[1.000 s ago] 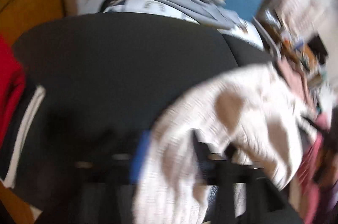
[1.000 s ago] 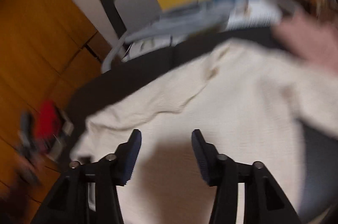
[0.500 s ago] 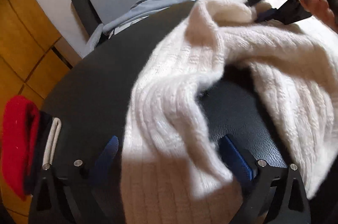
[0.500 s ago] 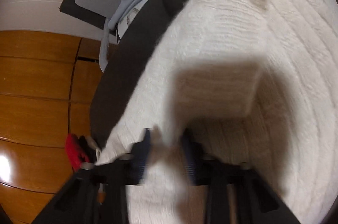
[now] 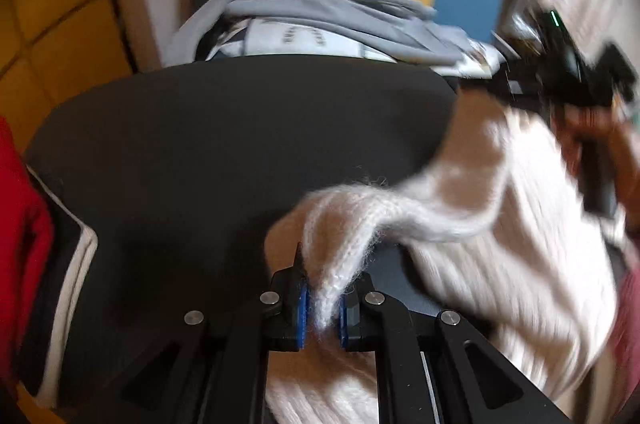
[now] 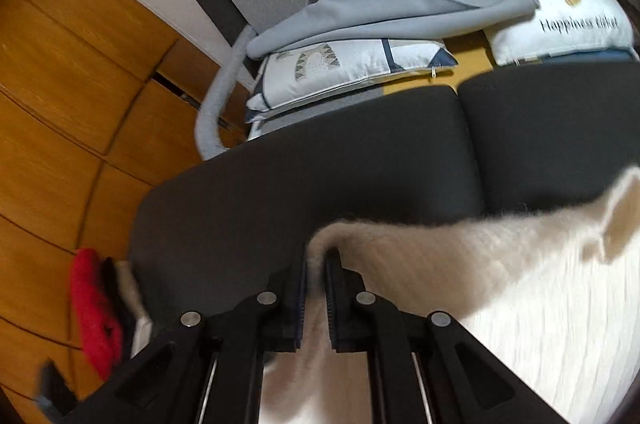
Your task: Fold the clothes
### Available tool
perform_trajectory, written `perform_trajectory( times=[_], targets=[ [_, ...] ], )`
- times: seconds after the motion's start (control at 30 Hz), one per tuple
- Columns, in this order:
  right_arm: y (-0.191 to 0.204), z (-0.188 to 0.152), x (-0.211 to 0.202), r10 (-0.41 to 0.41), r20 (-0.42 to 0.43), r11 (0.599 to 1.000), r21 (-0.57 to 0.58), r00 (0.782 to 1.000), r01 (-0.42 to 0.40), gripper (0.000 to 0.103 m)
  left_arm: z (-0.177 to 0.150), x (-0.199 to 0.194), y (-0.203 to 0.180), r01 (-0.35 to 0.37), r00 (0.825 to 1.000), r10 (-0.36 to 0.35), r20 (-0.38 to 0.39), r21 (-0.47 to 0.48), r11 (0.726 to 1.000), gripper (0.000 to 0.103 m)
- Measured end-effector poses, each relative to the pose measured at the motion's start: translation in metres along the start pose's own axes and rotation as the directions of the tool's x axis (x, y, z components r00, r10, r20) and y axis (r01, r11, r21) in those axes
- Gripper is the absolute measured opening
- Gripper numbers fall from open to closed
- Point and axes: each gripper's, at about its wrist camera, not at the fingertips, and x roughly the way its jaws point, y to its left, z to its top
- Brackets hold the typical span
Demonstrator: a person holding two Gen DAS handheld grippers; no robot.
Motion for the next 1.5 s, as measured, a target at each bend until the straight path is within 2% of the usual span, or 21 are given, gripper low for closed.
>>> perform_trajectory(
  times=[0.03,0.07,0.17,0.27,0.33,0.4,0.47,0.6,0.7,0.8,0.9,1.0,1.07,1.1,1.17,1.27,1.3,1.33,1.37,1.4,1.5],
  targets=[
    [0.001,0.004,0.012,-0.023,-0.003,1.000,-0.018,1.000,0.023,0.016,0.009,0.007,0.008,0.005,1.000,-0.006,-0.026,-0.042,0.999,0.011],
    [-0.001,0.007,0.023,-0.045,-0.017,0.999,-0.031,0.999,0.044,0.028,0.015,0.016,0.017,-0.011,0.999,0.007,-0.047,-0.085,0.996,0.012],
    [-0.013,0.008,0.035,-0.073,-0.030,0.997,-0.028,0.997,0.073,0.026,0.017,0.043,0.041,-0.096,0.987,0.068,-0.142,-0.198,0.975,0.014],
    [-0.025,0.004,-0.009,-0.004,0.097,1.000,0.002,0.995,0.004,0.027,0.013,0.045,0.059,-0.054,0.989,0.011,-0.150,-0.287,0.956,0.024],
    [-0.037,-0.009,-0.052,-0.007,0.191,1.000,-0.012,0.982,0.009,0.030,0.009,0.037,0.065,-0.058,0.991,0.018,-0.132,-0.306,0.950,0.047],
    [-0.052,-0.033,-0.092,-0.085,0.234,0.994,-0.043,0.969,0.098,0.031,0.001,0.028,0.069,-0.075,0.993,0.041,-0.110,-0.330,0.941,0.054],
    [-0.070,-0.062,-0.123,-0.197,0.246,0.973,-0.073,0.949,0.220,0.032,-0.011,0.015,0.067,-0.090,0.994,0.065,-0.084,-0.352,0.932,0.055],
    [-0.116,-0.133,-0.169,-0.351,0.197,0.928,-0.059,0.915,0.369,0.032,-0.045,-0.010,0.025,-0.098,0.995,0.096,-0.022,-0.291,0.952,0.056],
    [-0.141,-0.180,-0.185,-0.402,0.149,0.910,-0.048,0.904,0.412,0.032,-0.075,-0.018,-0.022,-0.083,0.997,0.083,-0.007,-0.170,0.982,0.057],
    [-0.152,-0.216,-0.192,-0.412,0.136,0.905,-0.051,0.901,0.422,0.032,-0.100,-0.014,-0.062,-0.138,0.990,0.138,0.000,-0.038,0.990,0.059],
    [-0.158,-0.234,-0.184,-0.408,0.106,0.909,-0.046,0.907,0.415,0.032,-0.121,-0.002,-0.080,-0.018,0.994,0.012,-0.107,-0.061,0.998,0.059],
    [-0.158,-0.238,-0.180,-0.410,0.129,0.903,-0.083,0.903,0.422,0.033,-0.141,0.002,-0.104,0.118,0.978,-0.131,-0.161,-0.087,0.989,0.060],
    [-0.157,-0.235,-0.176,-0.414,0.129,0.899,-0.101,0.901,0.427,0.034,-0.156,0.000,-0.126,0.176,0.969,-0.182,-0.168,-0.052,0.983,0.073],
    [-0.157,-0.234,-0.175,-0.413,0.127,0.899,-0.099,0.902,0.426,0.035,-0.164,-0.002,-0.138,0.191,0.968,-0.193,-0.162,-0.027,0.981,0.085],
    [-0.159,-0.229,-0.173,-0.408,0.123,0.905,-0.080,0.905,0.418,0.035,-0.174,-0.005,-0.157,0.179,0.975,-0.174,-0.140,0.021,0.984,0.088],
    [-0.158,-0.226,-0.171,-0.414,0.123,0.902,-0.073,0.902,0.425,0.035,-0.181,-0.004,-0.176,0.116,0.989,-0.109,-0.097,0.064,0.991,0.087],
    [-0.156,-0.228,-0.175,-0.418,0.132,0.902,-0.059,0.899,0.428,0.035,-0.180,-0.001,-0.179,0.089,0.993,-0.082,-0.083,0.084,0.993,0.074],
    [-0.153,-0.233,-0.183,-0.419,0.153,0.902,-0.039,0.895,0.430,0.035,-0.178,0.002,-0.182,0.060,0.996,-0.053,-0.070,0.109,0.992,0.052],
    [-0.149,-0.238,-0.191,-0.421,0.173,0.902,-0.019,0.890,0.430,0.035,-0.172,0.005,-0.183,0.061,0.996,-0.052,-0.066,0.137,0.989,0.039],
    [-0.147,-0.243,-0.197,-0.420,0.187,0.903,-0.009,0.888,0.429,0.035,-0.169,0.007,-0.182,0.102,0.993,-0.091,-0.079,0.149,0.983,0.012],
    [-0.143,-0.256,-0.204,-0.404,0.173,0.908,-0.038,0.898,0.416,0.035,-0.169,-0.001,-0.183,0.158,0.984,-0.145,-0.103,0.137,0.978,0.010]
  ],
)
